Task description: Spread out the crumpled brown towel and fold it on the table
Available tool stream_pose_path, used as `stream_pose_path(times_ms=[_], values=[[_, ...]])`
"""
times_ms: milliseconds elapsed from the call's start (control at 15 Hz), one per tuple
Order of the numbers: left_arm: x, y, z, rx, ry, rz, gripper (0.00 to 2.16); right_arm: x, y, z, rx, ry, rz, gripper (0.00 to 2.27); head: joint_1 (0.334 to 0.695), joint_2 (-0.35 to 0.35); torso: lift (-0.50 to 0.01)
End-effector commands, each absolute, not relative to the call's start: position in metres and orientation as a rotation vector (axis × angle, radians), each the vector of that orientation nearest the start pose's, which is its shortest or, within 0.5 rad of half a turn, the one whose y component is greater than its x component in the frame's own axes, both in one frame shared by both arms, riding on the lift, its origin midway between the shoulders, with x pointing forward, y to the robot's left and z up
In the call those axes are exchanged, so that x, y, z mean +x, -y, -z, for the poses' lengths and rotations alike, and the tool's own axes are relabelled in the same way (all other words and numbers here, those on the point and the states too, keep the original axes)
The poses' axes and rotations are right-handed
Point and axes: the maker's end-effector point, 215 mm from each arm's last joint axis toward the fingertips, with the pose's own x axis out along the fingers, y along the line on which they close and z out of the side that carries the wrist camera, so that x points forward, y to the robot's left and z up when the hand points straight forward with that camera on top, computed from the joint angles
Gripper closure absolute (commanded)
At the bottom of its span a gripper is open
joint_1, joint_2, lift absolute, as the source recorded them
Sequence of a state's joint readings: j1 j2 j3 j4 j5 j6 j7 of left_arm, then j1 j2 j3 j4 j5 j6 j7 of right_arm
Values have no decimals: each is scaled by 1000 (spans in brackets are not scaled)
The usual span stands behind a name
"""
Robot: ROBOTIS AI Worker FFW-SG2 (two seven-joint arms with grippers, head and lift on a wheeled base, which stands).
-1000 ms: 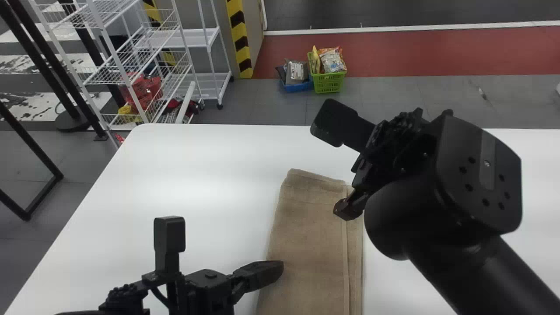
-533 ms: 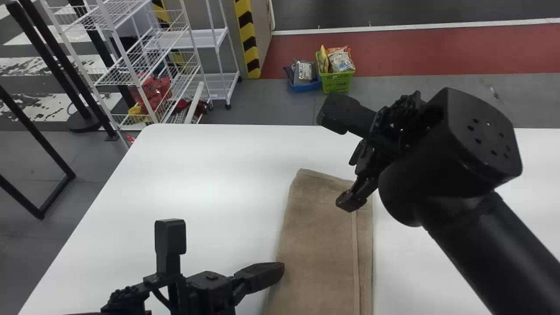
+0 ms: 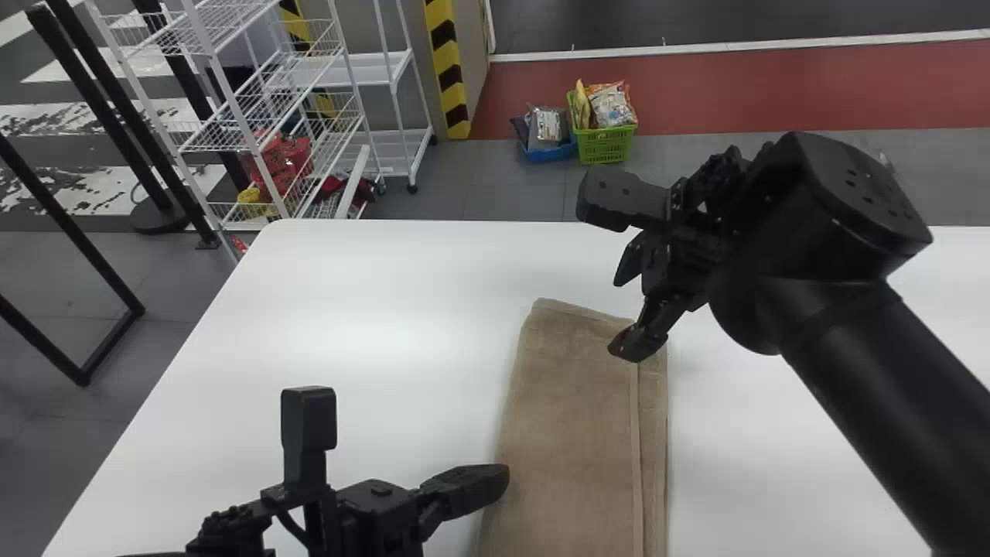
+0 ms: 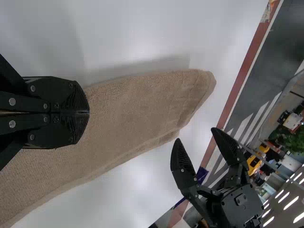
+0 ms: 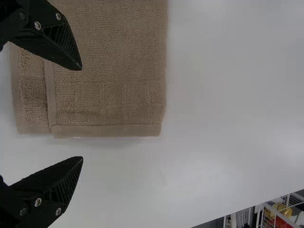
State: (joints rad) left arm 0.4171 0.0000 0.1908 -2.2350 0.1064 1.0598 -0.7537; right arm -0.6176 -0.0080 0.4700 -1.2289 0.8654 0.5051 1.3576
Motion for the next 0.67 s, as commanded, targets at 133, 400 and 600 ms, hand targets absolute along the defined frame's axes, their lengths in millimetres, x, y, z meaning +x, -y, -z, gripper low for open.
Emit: stream_pose_path(times_ms=[133, 400, 600], values=[[356, -151, 441, -380, -732, 584, 1963, 589, 27, 402, -882, -790, -1286, 346, 695, 157, -127], [358, -152, 439, -378, -729, 582, 1963, 585, 24, 411, -914, -781, -1343, 346, 695, 149, -127], [359, -154, 437, -379, -726, 579, 1963, 575, 25, 428, -935, -803, -1381, 346, 695, 152, -127]])
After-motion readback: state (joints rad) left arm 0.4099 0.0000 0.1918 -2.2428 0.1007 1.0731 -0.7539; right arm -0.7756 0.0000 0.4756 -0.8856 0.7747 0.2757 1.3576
